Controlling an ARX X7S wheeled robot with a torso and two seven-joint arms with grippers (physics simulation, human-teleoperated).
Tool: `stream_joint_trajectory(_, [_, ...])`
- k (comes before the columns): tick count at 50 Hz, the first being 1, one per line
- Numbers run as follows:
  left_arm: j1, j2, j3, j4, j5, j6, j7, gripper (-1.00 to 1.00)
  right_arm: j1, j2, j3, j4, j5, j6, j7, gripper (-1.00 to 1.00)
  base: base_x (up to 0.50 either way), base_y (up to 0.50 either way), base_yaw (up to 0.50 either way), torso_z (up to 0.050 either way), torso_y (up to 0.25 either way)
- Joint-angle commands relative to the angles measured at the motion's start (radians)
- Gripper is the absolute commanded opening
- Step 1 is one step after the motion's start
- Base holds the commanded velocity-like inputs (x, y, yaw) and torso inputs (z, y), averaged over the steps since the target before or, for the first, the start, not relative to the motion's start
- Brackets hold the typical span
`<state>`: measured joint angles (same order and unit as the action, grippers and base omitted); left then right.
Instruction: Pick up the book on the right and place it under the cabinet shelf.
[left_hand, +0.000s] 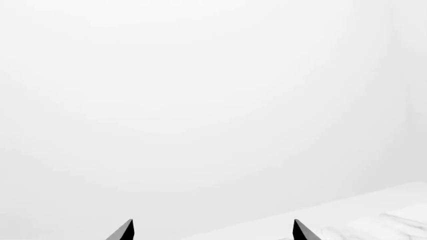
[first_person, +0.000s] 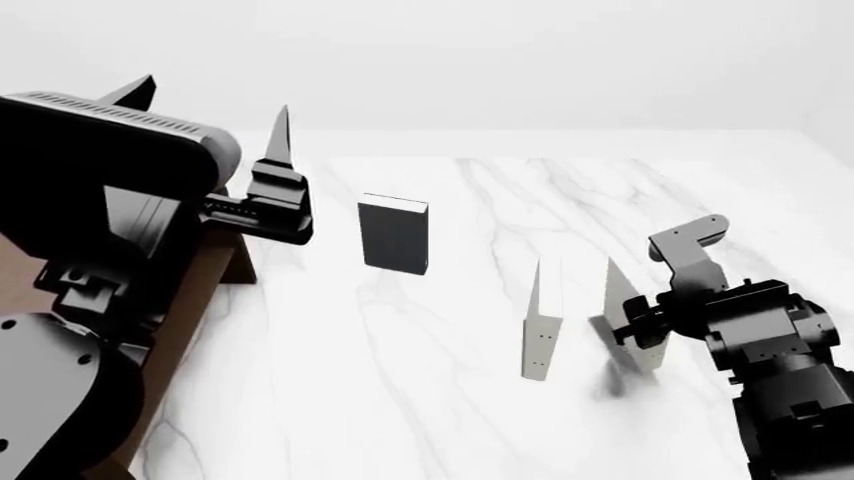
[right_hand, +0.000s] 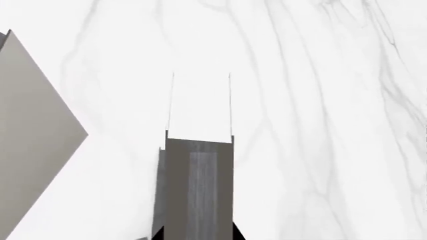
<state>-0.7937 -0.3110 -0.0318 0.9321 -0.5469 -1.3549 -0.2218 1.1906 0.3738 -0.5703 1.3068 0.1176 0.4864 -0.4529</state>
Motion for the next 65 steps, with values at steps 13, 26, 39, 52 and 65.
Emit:
stream_joint_trajectory(13, [0.017,-0.016,-0.054,0.031,-0.04,-0.011,-0.008,1.0,-0.027,0.118,0.045,-0.537,-0.019,0.287,0.075,-1.0,0.0,0.0,0.0,0.0,0.001])
stream_joint_trajectory(26, [0.056,-0.048,-0.088,0.033,-0.041,0.035,-0.005,1.0,0.051,0.2,0.157,-1.031,0.016,0.53,0.134,-1.0,0.0,0.0,0.0,0.0,0.002])
stream_joint_trajectory(39, [0.036,-0.053,-0.094,0.042,-0.066,0.021,-0.016,1.0,0.162,0.215,0.23,-1.326,0.053,0.665,0.134,-1.0,0.0,0.0,0.0,0.0,0.001])
stream_joint_trajectory(52, [-0.03,-0.062,-0.057,0.027,-0.053,0.033,-0.048,1.0,0.073,0.116,0.459,-1.714,0.219,0.842,0.134,-1.0,0.0,0.0,0.0,0.0,0.002])
stream_joint_trajectory(65, [-0.098,-0.071,-0.04,0.028,-0.06,0.022,-0.069,1.0,-0.115,-0.073,0.697,-2.006,0.363,1.021,0.146,-1.0,0.0,0.0,0.0,0.0,0.001])
